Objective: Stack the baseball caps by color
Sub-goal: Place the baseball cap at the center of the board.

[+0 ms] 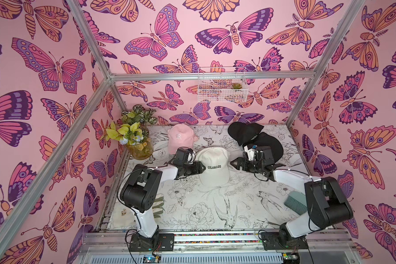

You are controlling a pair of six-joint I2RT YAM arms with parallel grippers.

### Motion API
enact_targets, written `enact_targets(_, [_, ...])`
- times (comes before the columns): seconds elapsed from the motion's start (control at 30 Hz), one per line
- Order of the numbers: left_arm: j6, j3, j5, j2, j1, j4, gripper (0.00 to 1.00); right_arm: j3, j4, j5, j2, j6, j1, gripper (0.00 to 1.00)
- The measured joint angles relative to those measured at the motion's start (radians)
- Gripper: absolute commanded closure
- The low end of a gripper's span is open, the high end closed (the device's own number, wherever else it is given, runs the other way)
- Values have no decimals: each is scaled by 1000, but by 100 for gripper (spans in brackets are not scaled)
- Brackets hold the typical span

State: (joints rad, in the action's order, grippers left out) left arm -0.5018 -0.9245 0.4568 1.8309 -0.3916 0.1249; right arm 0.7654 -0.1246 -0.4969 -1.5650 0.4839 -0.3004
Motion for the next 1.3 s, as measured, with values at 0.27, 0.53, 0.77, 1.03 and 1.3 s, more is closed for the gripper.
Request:
enact_targets(0.27, [0, -138, 11, 107, -27, -10, 26, -46, -119, 32, -55, 53, -60, 0])
enact_targets(0.53, [4, -332, 3, 234, -28, -62, 23, 106, -43, 210, -199, 59, -76, 1])
enact_targets(0.77, [49, -602, -43, 391, -20, -157, 20, 368, 55, 305, -352, 47, -75, 2])
enact_targets(1.03, [64, -804, -93, 496, 24, -237, 19, 705, 142, 341, -584, 18, -75, 2])
enact_targets(1.3, [63, -816, -71, 497, 42, -266, 19, 915, 155, 281, -721, -23, -47, 1])
